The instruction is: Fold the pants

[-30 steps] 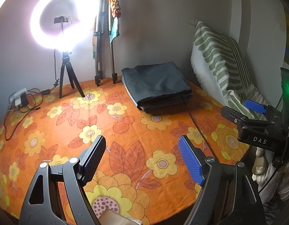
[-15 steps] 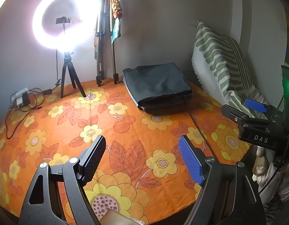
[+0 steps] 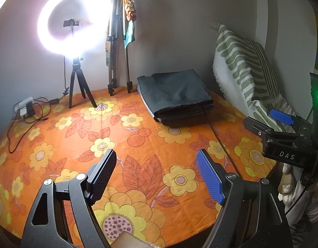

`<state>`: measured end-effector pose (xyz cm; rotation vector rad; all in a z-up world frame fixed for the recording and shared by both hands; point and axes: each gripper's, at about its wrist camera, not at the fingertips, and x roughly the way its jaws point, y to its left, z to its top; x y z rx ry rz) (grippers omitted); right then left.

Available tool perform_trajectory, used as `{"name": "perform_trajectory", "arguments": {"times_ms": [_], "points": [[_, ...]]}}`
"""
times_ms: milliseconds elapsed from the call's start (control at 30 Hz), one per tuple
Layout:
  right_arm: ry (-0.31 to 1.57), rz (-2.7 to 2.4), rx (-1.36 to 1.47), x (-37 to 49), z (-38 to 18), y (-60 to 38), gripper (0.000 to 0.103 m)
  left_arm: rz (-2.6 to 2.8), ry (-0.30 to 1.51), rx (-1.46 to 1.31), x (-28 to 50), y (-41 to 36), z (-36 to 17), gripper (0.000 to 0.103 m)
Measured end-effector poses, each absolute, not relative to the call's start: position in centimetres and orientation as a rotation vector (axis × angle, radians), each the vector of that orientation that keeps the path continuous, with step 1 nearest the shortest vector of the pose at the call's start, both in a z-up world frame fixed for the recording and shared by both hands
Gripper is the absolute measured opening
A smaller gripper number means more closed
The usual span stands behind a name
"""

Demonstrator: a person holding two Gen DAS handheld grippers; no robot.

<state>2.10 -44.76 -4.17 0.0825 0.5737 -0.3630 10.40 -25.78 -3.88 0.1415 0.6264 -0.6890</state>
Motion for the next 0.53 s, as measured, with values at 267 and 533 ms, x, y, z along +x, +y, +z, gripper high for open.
{"name": "perform_trajectory", "arguments": {"times_ms": [267, 533], "points": [[0.574, -0.362, 0.082, 2.13, -4.21, -44.6, 0.103, -0.663, 0.597, 0.152, 10.12, -25.48, -3.63, 0.08], [0.579, -0.351, 0.079, 2.43, -4.54, -44.48, 0.103, -0.641, 0.586, 0.158, 10.23, -25.2, -3.51, 0.08]]}}
